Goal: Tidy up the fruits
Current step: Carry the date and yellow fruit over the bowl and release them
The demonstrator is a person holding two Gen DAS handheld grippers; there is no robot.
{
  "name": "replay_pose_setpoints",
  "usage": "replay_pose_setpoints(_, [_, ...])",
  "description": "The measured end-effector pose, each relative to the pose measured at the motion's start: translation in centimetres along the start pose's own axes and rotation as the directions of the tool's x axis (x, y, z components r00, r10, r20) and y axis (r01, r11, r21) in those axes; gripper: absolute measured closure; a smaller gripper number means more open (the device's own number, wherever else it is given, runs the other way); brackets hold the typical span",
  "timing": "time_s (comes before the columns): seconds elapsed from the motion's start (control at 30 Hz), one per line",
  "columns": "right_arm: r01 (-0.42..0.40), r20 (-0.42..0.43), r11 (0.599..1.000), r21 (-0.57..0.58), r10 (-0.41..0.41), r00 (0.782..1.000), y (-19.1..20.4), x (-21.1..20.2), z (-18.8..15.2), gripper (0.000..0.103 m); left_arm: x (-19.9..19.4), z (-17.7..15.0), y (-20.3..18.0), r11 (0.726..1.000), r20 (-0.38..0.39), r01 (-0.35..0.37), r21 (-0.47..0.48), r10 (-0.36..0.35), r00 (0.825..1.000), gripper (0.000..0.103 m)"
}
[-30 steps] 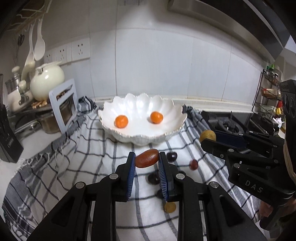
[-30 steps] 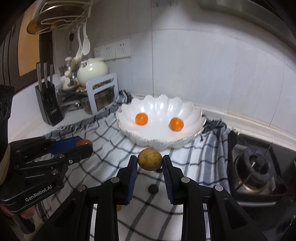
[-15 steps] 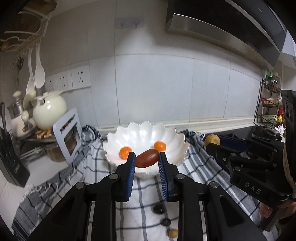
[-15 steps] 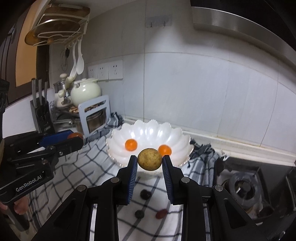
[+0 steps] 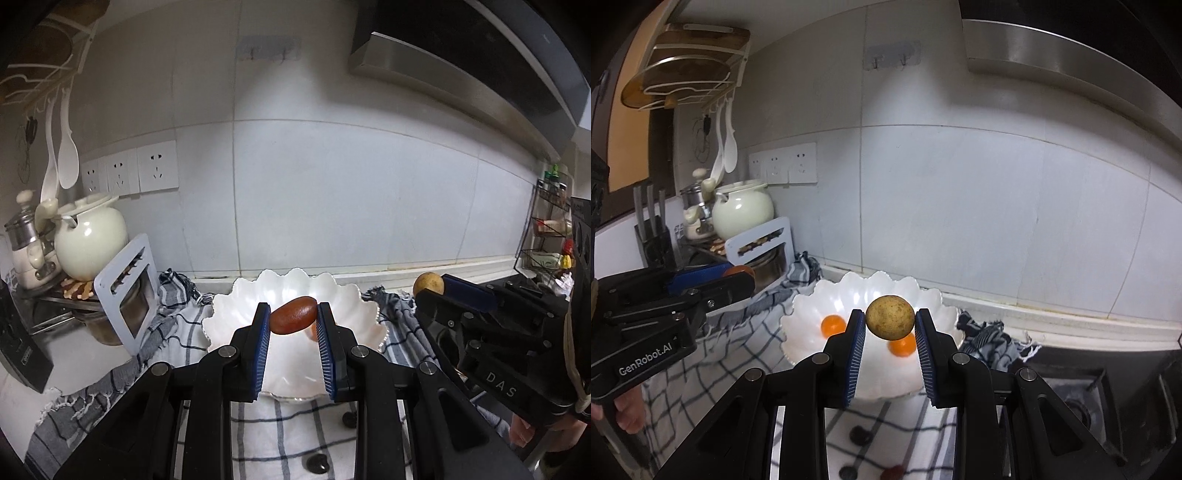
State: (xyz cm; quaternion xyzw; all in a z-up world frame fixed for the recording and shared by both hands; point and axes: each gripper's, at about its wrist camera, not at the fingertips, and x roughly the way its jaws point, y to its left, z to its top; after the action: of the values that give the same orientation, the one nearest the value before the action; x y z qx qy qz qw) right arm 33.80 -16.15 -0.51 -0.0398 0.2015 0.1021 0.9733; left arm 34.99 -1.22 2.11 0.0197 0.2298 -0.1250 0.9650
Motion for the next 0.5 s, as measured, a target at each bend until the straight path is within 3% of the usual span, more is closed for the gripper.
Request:
replay_pose_setpoints(0.23, [-0.003, -0.061, 1.000, 0.004, 0.003, 0.998, -1.1, 3.8, 0.8, 0.073, 3.4, 0.7, 0.9, 1.000, -0.046, -0.016, -0.011, 0.016, 0.999, 0.077])
replay_pose_setpoints(0.5, [-0.010, -0.162, 1.000, 0.020, 0.013, 0.987, -1.9, 8.3, 0.8, 0.073, 8.5, 0.7, 1.8, 0.999, -0.152, -0.042, -0.034, 0.036, 0.988, 0.077])
